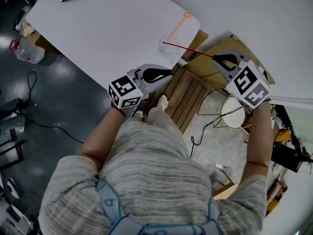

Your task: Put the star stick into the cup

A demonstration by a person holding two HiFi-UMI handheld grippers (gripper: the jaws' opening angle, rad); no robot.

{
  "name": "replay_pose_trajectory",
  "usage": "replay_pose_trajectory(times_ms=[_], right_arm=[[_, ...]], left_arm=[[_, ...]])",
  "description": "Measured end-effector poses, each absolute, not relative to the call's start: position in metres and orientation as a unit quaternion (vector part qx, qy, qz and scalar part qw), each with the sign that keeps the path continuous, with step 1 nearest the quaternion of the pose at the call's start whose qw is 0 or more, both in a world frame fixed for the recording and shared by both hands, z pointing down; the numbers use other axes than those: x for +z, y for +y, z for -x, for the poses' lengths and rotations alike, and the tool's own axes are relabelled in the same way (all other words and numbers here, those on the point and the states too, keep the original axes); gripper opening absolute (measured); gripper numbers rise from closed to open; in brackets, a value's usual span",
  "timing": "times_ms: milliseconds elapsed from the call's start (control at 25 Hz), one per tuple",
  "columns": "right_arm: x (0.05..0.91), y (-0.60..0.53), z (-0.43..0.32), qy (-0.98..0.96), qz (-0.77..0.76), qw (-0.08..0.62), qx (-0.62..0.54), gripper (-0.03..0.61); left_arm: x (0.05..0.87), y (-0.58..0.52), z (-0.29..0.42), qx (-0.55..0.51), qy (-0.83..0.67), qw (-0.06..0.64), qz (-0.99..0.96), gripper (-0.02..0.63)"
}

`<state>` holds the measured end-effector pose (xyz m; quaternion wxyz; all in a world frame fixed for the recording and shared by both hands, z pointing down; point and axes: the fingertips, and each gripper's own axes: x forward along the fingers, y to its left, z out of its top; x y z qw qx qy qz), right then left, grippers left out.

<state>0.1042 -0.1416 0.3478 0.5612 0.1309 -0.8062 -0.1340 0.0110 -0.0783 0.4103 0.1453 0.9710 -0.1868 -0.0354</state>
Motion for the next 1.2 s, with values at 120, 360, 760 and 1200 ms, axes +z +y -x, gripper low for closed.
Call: replay_pose_trajectory(times_ms=[120,360,760,1200], right_arm=[[0.351,-0.146,-0.105,-0.798,-0.122,0.575,-0.133,0.021],[0.358,-0.158,-0.101,-0.777,-0.097,0.606,-0.141,0.021],[0.383,-0.171,-0.076,-0.751,-0.03,0.643,-0.147,0.021],[0.387,-0.196,-0.058,-0.727,-0.011,0.664,-0.173,0.021]], left_arm=[[0.409,-0.085,-0.017,-0.037,-0.184,0.141,-0.972,0.044],[0.409,-0.096,-0.025,-0.037,-0.183,0.138,-0.973,0.044],[0.414,-0.101,-0.028,-0.037,-0.19,0.142,-0.971,0.044],[0.417,-0.098,-0.022,-0.041,-0.202,0.149,-0.967,0.044]])
